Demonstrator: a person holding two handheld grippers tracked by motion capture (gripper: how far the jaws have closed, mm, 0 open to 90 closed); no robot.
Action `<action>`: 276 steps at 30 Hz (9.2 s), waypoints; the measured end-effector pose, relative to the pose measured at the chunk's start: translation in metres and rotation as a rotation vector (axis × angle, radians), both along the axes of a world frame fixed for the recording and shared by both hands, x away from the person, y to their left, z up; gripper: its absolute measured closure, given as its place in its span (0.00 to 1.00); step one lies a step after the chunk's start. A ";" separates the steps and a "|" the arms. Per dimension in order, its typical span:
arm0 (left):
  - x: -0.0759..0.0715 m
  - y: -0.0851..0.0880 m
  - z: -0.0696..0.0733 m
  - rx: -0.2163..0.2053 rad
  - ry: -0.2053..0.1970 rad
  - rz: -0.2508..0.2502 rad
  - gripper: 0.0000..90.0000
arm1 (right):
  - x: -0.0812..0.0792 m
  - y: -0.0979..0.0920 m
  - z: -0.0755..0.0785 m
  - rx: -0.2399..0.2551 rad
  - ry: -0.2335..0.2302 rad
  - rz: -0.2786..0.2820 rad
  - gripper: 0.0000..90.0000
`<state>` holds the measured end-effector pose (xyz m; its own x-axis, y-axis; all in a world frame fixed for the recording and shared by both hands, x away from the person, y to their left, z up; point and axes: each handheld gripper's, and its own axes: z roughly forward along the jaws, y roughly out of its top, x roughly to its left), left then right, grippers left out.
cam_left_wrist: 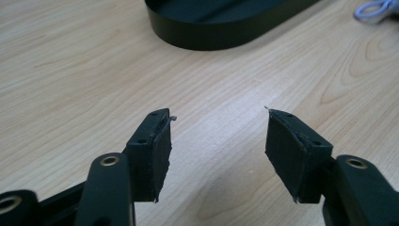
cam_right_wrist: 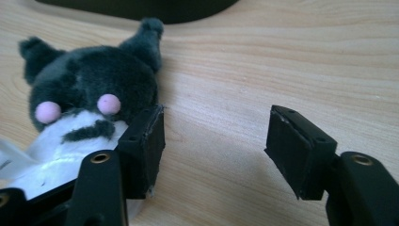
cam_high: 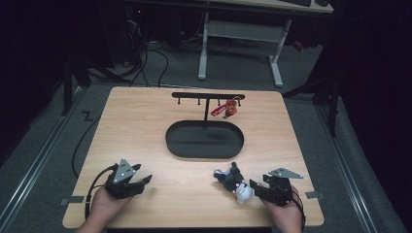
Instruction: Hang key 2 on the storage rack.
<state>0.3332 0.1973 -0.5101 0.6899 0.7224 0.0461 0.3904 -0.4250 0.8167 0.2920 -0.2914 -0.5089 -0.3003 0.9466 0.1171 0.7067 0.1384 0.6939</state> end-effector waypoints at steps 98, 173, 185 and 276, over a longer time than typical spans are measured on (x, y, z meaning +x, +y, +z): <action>-0.005 -0.013 -0.007 0.011 0.012 -0.158 0.41 | 0.040 0.080 0.039 -0.338 0.551 0.236 0.53; -0.010 -0.014 -0.007 0.027 -0.019 -0.183 0.30 | 0.128 0.087 0.161 -0.291 0.477 0.153 0.53; -0.011 -0.015 -0.008 0.041 -0.016 -0.193 0.30 | 0.142 0.090 0.177 -0.298 0.463 0.140 0.53; -0.013 -0.018 -0.011 0.071 -0.009 -0.230 0.30 | 0.177 0.114 0.126 -0.307 0.457 0.106 0.34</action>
<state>0.3201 0.1790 -0.5208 0.8353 0.5411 0.0978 0.2696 -0.5581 0.7847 0.4690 -0.1773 -0.3827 -0.3789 0.9253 -0.0185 0.8975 0.3722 0.2365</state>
